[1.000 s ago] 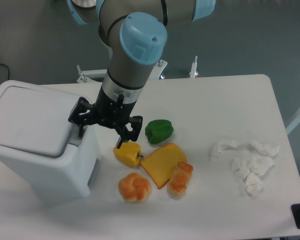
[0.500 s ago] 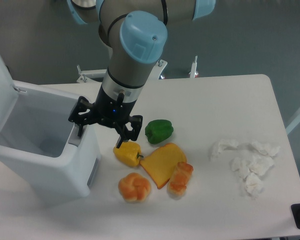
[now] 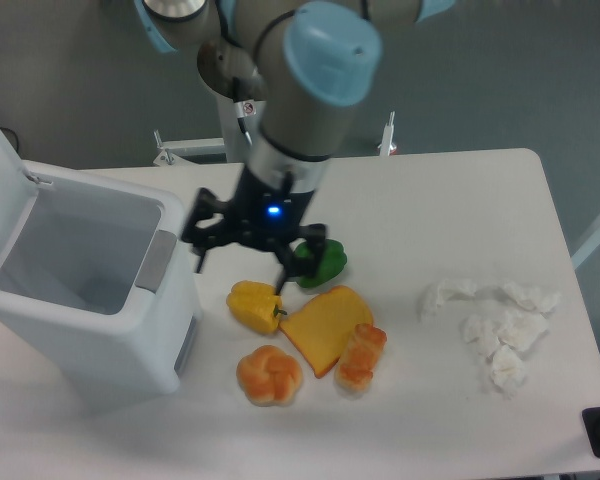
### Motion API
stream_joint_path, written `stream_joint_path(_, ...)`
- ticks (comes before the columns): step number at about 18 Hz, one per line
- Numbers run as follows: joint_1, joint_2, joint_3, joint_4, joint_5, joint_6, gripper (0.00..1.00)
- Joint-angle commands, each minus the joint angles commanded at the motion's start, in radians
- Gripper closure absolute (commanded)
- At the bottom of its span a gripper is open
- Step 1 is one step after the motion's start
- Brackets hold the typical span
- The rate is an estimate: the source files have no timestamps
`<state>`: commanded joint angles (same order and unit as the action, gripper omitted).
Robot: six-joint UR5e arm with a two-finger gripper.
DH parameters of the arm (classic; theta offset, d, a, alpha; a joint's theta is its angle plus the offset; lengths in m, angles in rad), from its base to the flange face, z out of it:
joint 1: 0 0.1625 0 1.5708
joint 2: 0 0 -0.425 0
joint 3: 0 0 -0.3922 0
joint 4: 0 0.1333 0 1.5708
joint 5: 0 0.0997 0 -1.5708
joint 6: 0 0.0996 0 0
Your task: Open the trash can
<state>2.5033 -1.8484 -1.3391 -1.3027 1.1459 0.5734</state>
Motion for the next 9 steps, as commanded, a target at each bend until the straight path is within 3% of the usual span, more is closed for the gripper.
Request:
stream_joint_path(2,0.032,-0.028,-0.003,0.04,0.011,0.118,0.0)
stream_joint_path(9,0.149,-0.034,-0.086,0.045,0.161,0.662,0.0)
